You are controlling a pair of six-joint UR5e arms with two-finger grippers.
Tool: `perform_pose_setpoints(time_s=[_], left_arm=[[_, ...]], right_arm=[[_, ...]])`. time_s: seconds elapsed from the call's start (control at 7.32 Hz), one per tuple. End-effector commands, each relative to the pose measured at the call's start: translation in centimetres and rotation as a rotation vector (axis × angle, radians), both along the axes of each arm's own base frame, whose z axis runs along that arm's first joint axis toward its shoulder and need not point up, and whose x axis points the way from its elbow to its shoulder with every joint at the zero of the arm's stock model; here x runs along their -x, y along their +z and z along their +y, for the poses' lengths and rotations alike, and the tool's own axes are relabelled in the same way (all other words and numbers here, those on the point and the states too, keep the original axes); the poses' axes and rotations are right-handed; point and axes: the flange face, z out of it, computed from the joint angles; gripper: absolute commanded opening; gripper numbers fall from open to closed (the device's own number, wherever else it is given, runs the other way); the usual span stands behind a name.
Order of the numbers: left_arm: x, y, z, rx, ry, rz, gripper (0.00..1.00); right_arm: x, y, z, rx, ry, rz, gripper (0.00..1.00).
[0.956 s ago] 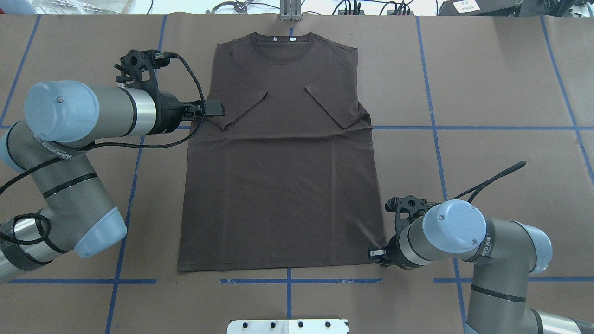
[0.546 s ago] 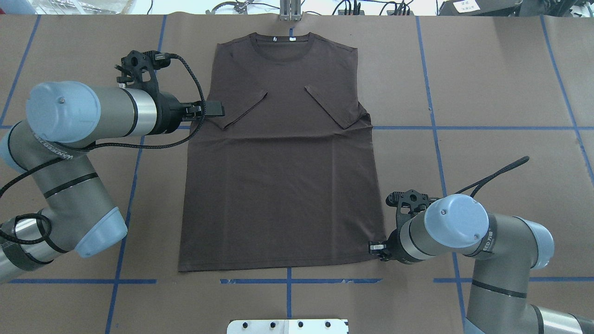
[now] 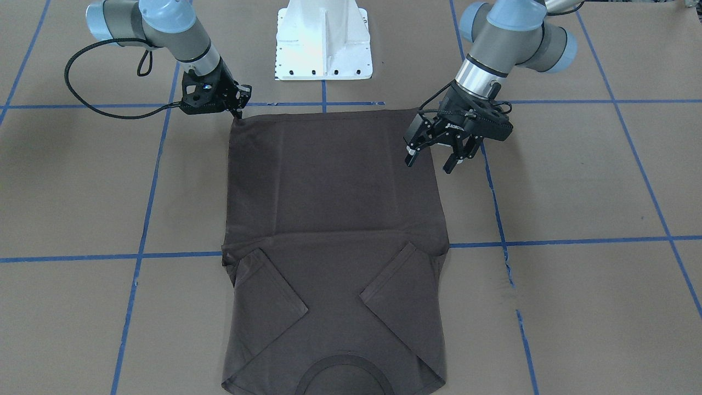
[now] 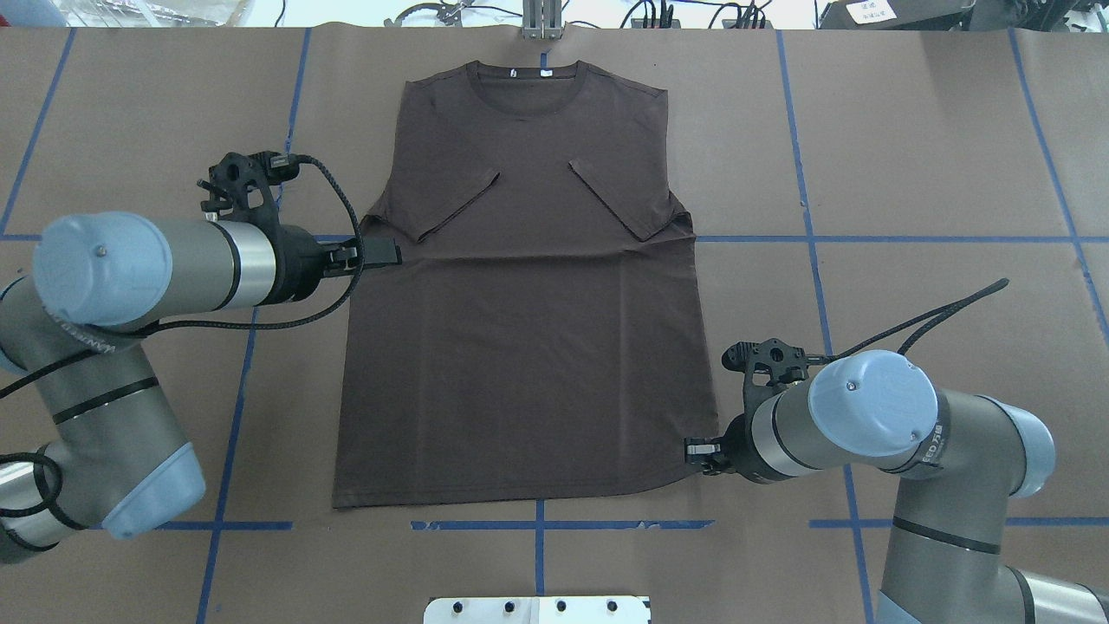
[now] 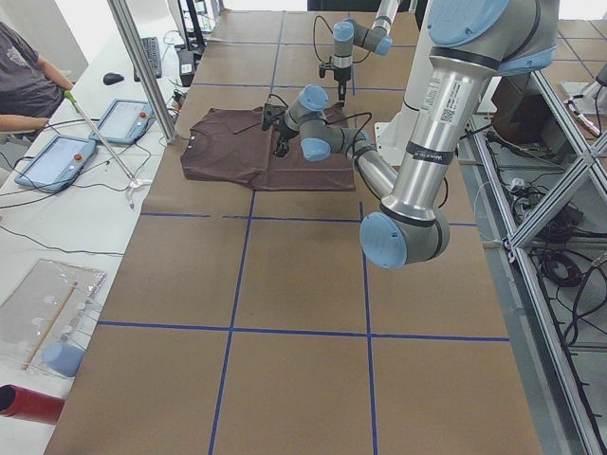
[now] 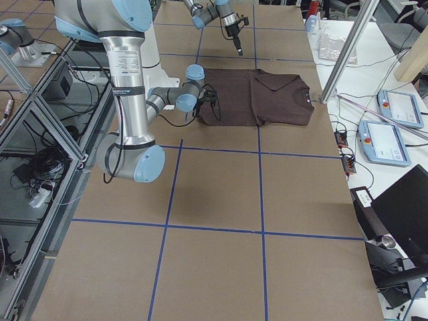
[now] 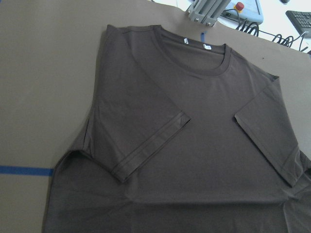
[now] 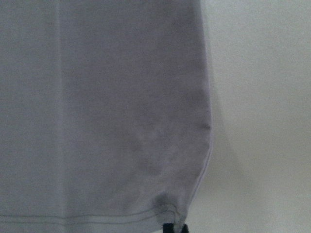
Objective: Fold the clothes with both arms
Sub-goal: 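Lower the right gripper to the hem corner while the left gripper moves down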
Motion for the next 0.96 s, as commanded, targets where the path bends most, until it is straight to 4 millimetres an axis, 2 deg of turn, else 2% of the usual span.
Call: perform_pose_setpoints(time_s=[0.0, 0.14, 0.55, 0.82], left_arm=[[-1.3, 2.6, 6.6, 0.143, 0.026, -0.06, 1.0], [-2.7, 2.5, 9.5, 0.215, 0.018, -0.111, 1.0], [-7.9, 4.8, 16.6, 0.373, 0.008, -0.207, 0.99], [-9.0, 5.4, 18.3, 0.404, 0.012, -0.243, 0.98]], right_arm=[[-0.8, -1.2, -0.4, -0.017, 0.019, -0.025, 0.0], [-1.1, -1.8, -0.4, -0.022, 0.022, -0.038, 0.0], [-1.4, -2.8, -0.8, -0.034, 0.033, -0.056, 0.0], [-1.6, -2.9, -1.1, -0.04, 0.039, -0.058, 0.0]])
